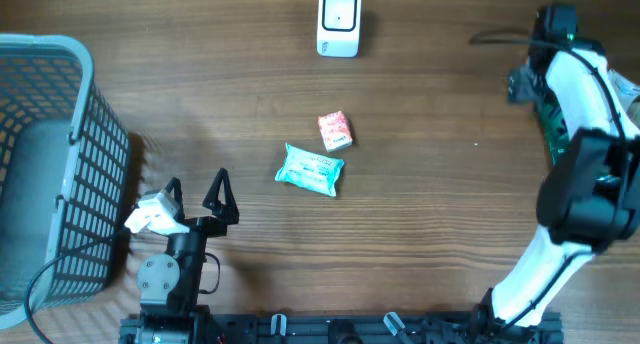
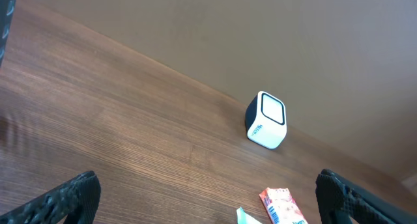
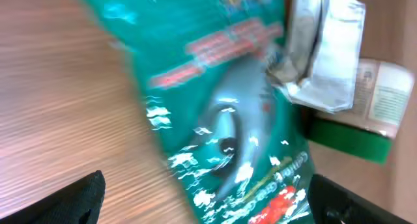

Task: Scan the item barcode
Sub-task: 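Carry the gloves package to the right side and release it, then grasp the orange tissue pack with the right gripper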

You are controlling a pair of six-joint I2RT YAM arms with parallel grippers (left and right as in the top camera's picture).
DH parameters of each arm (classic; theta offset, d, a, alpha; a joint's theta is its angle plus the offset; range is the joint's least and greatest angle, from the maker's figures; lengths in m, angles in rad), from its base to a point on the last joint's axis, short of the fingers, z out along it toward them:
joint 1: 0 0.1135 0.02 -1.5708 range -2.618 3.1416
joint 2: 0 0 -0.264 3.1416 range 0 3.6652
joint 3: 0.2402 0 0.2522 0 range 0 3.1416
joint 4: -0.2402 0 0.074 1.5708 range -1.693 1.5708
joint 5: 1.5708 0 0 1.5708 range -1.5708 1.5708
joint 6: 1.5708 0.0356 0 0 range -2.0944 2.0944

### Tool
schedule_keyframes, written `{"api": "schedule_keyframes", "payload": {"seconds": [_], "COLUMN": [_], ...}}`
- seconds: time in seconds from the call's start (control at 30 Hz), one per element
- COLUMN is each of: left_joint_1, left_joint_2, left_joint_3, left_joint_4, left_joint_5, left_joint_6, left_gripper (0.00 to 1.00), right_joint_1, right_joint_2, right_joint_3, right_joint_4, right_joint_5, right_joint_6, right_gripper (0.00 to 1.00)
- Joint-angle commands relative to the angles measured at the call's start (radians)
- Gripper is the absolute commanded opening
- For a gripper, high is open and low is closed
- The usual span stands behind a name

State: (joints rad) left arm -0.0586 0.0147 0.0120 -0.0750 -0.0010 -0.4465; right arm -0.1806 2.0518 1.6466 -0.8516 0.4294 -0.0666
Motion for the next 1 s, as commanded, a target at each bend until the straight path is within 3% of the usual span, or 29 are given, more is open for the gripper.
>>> {"api": "schedule_keyframes", "payload": {"seconds": [0.0,0.07,0.1,0.17,0.23,0.27,0.4,0.63,0.83,0.87,0.9,0.97], "left_joint_1": [0.005,0.005,0.005,0.005,0.005,0.005,0.005,0.005,0.005,0.005,0.005,0.005], "left_joint_2": [-0.005,-0.005,-0.005,-0.005,-0.005,-0.005,-0.005,-0.005,-0.005,-0.005,-0.005,-0.005], "left_joint_3": [-0.006,-0.006,-0.006,-0.006,-0.006,-0.006,-0.006,-0.006,-0.006,-0.006,-0.006,-0.006], "left_joint_4": [0.000,0.000,0.000,0.000,0.000,0.000,0.000,0.000,0.000,0.000,0.000,0.000], "left_joint_5": [0.012,0.012,0.012,0.012,0.012,0.012,0.012,0.012,0.012,0.012,0.012,0.012], "left_joint_6": [0.016,0.016,0.016,0.016,0.016,0.016,0.016,0.016,0.016,0.016,0.016,0.016], "left_gripper": [1.00,1.00,1.00,1.00,1.00,1.00,1.00,1.00,1.00,1.00,1.00,1.00], "right_joint_1": [0.101,0.195,0.238,0.367,0.473,0.525,0.604,0.641,0.644,0.645,0.646,0.646], "right_joint_2": [-0.208,-0.240,-0.235,-0.209,-0.169,-0.157,-0.157,-0.111,-0.026,-0.007,0.015,0.039], "right_joint_3": [0.069,0.056,0.040,-0.033,-0.127,-0.211,-0.337,-0.465,-0.465,-0.465,-0.465,-0.465], "right_joint_4": [-0.077,-0.121,-0.110,-0.068,-0.056,0.003,0.136,0.383,0.487,0.492,0.498,0.499], "right_joint_5": [-0.612,-1.016,-1.086,-1.025,-0.881,-0.864,-0.757,-0.617,-0.623,-0.646,-0.668,-0.678], "right_joint_6": [0.044,0.078,0.117,0.231,0.465,0.658,1.075,1.377,1.505,1.509,1.509,1.508], "right_gripper": [1.00,0.99,1.00,1.00,0.96,0.71,0.75,0.75,0.75,0.71,0.61,0.26]}}
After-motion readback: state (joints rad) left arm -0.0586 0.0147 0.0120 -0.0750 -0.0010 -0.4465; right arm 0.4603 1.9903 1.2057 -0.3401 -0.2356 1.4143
